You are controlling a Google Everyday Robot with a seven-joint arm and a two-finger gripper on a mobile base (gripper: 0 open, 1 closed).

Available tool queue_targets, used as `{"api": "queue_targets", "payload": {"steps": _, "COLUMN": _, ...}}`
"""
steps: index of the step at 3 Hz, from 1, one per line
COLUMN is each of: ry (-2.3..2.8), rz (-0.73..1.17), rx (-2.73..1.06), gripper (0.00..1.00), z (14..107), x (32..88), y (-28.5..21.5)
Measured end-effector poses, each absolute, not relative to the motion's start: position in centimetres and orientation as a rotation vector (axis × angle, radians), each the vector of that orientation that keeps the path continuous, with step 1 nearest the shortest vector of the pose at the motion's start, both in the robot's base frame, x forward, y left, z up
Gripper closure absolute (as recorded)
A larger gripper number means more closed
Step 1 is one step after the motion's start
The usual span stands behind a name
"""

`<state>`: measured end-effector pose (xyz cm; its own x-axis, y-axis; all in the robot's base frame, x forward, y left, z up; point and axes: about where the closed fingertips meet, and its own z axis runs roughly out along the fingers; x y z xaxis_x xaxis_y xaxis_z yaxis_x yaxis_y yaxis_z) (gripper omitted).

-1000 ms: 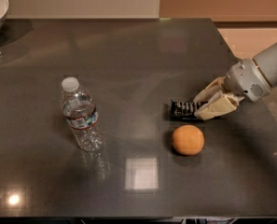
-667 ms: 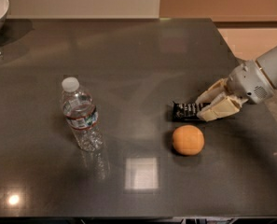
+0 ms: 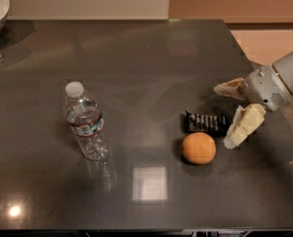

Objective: Move rxbar chocolate near orange

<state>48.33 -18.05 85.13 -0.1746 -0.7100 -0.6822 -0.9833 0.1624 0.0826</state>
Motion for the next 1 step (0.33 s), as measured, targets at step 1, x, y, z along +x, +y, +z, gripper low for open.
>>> {"api": "queue_targets", "payload": {"steps": 1, "ry": 1.950, "rz": 0.726, "rx": -1.600, "gripper": 0.00, "z": 85.12, "x": 48.33, "y": -18.04}}
